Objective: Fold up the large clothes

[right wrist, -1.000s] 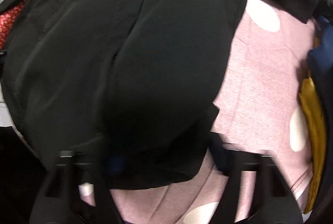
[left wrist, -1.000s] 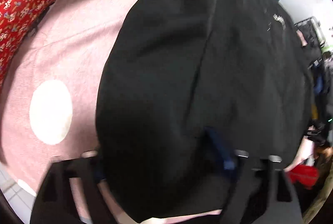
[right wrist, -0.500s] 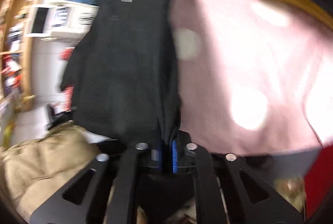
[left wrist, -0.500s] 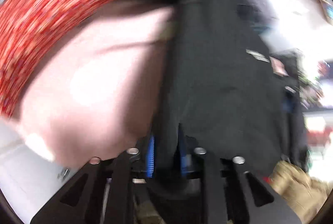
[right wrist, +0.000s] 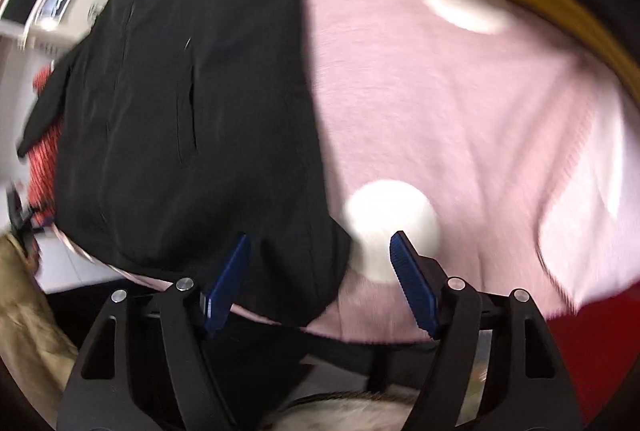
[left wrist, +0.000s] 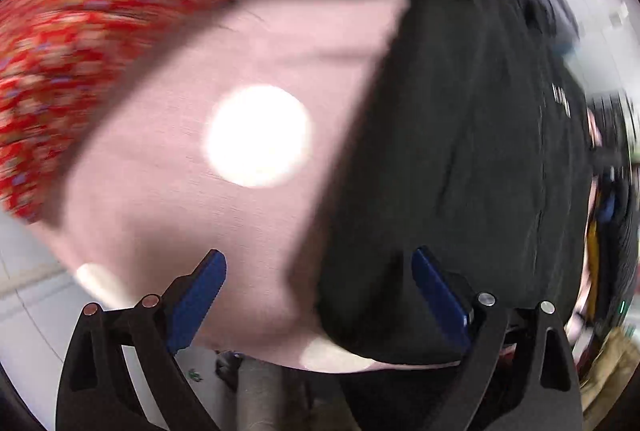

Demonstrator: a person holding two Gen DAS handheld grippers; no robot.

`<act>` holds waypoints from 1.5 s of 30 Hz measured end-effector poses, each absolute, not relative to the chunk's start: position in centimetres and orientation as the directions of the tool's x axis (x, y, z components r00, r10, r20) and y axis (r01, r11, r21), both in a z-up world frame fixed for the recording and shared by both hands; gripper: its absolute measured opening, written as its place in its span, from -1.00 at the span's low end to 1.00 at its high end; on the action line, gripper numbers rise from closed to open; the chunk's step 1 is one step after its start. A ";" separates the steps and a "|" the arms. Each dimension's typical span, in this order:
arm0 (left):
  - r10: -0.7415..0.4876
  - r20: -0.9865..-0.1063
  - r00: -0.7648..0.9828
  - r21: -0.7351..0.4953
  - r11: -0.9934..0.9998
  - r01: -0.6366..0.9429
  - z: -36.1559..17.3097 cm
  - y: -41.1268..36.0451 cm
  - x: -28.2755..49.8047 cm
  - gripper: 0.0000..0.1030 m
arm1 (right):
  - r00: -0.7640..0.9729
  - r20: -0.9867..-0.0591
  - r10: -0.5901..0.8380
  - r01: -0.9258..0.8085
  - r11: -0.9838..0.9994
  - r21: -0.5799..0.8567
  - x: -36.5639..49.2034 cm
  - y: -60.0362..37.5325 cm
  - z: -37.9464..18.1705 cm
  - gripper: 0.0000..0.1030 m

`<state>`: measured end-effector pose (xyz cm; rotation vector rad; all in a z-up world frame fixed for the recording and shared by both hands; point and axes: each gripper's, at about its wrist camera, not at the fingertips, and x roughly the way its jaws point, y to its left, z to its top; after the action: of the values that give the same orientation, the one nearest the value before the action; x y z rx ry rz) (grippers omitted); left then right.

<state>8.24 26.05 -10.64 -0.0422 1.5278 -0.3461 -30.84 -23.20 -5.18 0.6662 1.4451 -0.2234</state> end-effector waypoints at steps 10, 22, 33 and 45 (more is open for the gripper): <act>-0.271 -0.953 -0.135 -0.303 0.835 0.460 -10.1 19.8 5.4 -0.87 | 0.077 -0.914 0.399 0.418 0.819 0.393 -30.5 -20.8 -3.3 -0.89; -0.165 -0.970 -0.182 -0.225 0.892 0.393 -11.8 25.9 4.4 -0.75 | -0.007 -0.882 0.471 0.532 0.749 0.395 -35.3 -22.4 -3.9 -0.86; -0.126 -0.980 0.156 -0.077 0.956 0.284 -3.2 28.1 10.1 0.69 | 0.053 -0.998 0.046 0.427 0.902 0.064 -30.8 -24.7 3.9 0.41; -0.208 -0.976 0.068 -0.130 0.800 0.586 -8.9 6.6 11.6 0.75 | -0.058 -0.996 0.070 0.256 0.965 0.053 -13.2 -21.6 -2.6 0.61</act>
<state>11.63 6.63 -8.90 0.3354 1.3811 -0.6153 -13.19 -21.62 -2.64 0.2533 1.6279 -0.1548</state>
